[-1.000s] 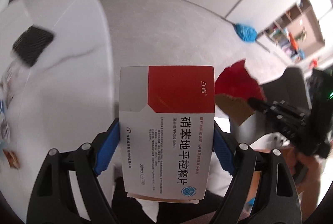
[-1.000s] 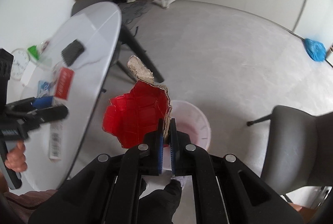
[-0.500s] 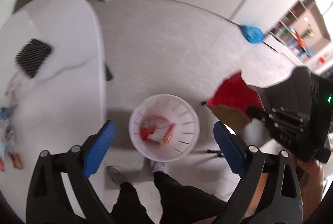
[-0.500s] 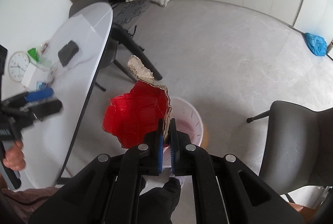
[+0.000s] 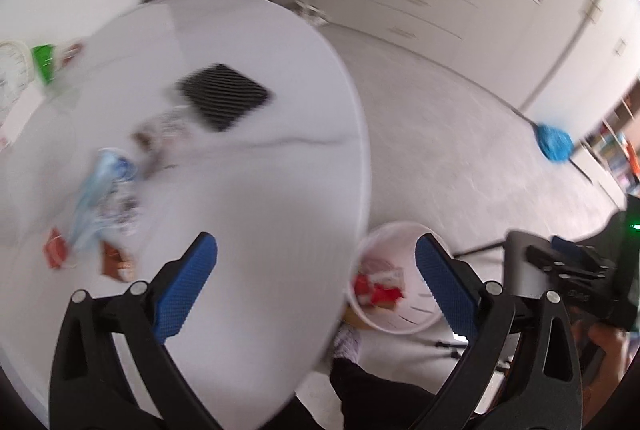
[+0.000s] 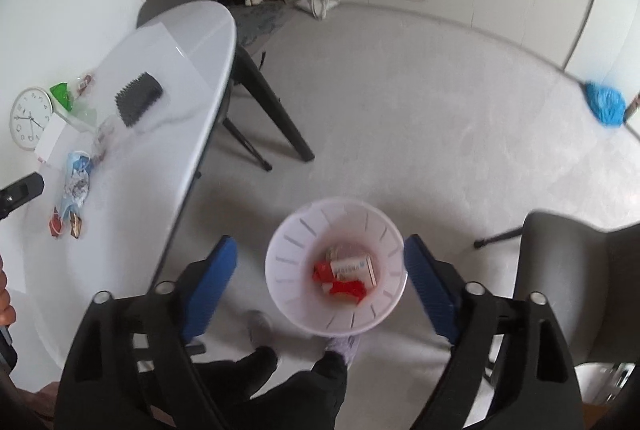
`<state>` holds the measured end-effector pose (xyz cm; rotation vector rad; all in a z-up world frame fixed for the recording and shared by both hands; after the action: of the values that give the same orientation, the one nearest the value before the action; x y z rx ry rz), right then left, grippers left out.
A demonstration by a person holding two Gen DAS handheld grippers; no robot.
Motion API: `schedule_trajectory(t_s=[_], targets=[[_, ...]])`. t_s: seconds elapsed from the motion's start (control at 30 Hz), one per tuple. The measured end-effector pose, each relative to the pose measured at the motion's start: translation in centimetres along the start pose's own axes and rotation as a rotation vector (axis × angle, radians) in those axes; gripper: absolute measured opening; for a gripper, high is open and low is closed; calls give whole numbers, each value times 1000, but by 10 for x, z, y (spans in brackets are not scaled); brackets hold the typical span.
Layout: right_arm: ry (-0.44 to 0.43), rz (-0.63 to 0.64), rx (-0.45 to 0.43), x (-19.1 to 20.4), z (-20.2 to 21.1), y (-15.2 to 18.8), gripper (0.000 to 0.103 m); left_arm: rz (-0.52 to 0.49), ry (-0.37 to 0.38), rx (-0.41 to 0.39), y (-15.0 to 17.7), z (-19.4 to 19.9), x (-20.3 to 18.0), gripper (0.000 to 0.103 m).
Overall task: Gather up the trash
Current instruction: 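Move both open tools back over the remaining trash on the table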
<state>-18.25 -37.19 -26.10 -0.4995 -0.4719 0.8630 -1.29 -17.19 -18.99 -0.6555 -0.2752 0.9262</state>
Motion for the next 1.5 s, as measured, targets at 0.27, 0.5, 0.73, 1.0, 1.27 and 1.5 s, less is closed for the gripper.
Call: schedule_trajectory(t_s=[0.27,0.5,0.73,1.0,1.27,1.5], targets=[[-99,34,-125,76,20,-52,99,170,-174,-45,23,21,119,95],[-186,124,-143,163,13,-71,100,303,-317,-61,54,27,221,95],[-252,204,-91,240,-7,-63,100,329,-400,-80,72,24,316,95],[-322,314,20,323,-32,-31,100,145,-293,-22,78,-1,386,95],[-356,406,128,389,-54,7,100,-114,-114,51,91,-42,402,93],[-352,466,192,422,-65,32,100,-258,-18,73,99,-69,403,74]])
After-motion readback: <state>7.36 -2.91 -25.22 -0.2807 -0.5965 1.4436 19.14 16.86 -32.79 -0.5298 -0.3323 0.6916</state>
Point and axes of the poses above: each gripper's, at about its wrist camera, not at the fingertips, and z roughly against the way its jaws point, x to its left, y to its underside, the point moved 10 cm from there along -z, roughly the way its jaws point, and after that the axes turned 10 degrees about -x, right-handed, at the moved point
